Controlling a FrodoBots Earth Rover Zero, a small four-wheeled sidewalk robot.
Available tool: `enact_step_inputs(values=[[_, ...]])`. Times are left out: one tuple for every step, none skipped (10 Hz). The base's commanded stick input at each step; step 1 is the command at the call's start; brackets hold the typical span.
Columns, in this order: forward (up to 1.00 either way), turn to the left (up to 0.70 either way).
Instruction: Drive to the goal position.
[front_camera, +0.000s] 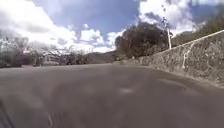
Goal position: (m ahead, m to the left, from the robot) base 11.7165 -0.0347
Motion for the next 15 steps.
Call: enact_step_inputs(values=[[0.70, 0.02], [0.70, 0.02], [0.70, 0.02], [0.70, 0.02], [0.70, 0.02], [0.70, 0.02], [0.70, 0.01], [0.70, 0.00], [0.70, 0.01], [0.70, 0.02], [0.70, 0.00], [0.70, 0.00], [0.70, 0.00], [0.70, 0.00], [0.70, 0.00]])
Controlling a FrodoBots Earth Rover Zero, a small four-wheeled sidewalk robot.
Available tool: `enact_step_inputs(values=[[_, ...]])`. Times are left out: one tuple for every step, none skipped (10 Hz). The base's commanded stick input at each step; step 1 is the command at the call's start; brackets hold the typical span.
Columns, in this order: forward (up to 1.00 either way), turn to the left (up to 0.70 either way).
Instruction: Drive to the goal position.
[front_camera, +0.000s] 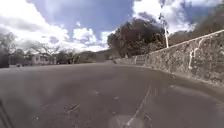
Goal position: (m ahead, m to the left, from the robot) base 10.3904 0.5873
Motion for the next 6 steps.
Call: enact_step_inputs(values=[[0.70, 0.00], [0.70, 0.00], [0.70, 0.00], [0.70, 0.00], [0.70, 0.00], [0.70, 0.00]])
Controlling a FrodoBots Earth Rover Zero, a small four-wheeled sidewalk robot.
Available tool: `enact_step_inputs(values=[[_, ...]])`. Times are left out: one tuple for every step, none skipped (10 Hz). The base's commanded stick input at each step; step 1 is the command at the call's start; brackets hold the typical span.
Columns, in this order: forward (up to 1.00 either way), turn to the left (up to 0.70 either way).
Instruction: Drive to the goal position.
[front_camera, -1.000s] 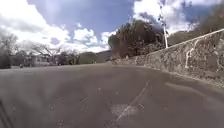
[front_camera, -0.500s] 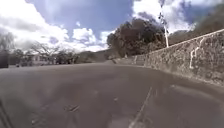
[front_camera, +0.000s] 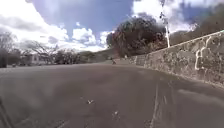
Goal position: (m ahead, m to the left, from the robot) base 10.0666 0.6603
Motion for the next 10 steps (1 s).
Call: enact_step_inputs(values=[[0.70, 0.00], [0.70, 0.00], [0.70, 0.00], [0.70, 0.00], [0.70, 0.00], [0.70, 0.00], [0.70, 0.00], [0.70, 0.00], [0.70, 0.00], [0.70, 0.00]])
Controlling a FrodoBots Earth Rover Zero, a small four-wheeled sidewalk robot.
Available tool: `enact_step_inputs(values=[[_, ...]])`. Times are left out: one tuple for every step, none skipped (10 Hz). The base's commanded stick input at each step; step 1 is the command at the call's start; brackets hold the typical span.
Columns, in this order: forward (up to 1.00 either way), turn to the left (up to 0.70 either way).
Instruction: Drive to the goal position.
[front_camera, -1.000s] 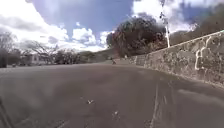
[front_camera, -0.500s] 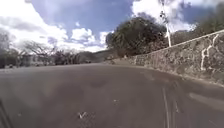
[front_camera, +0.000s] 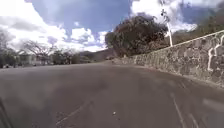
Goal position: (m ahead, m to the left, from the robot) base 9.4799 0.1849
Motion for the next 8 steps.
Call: enact_step_inputs(values=[[0.70, 0.00], [0.70, 0.00], [0.70, 0.00], [0.70, 0.00], [0.70, 0.00], [0.70, 0.00], [0.70, 0.00], [0.70, 0.00]])
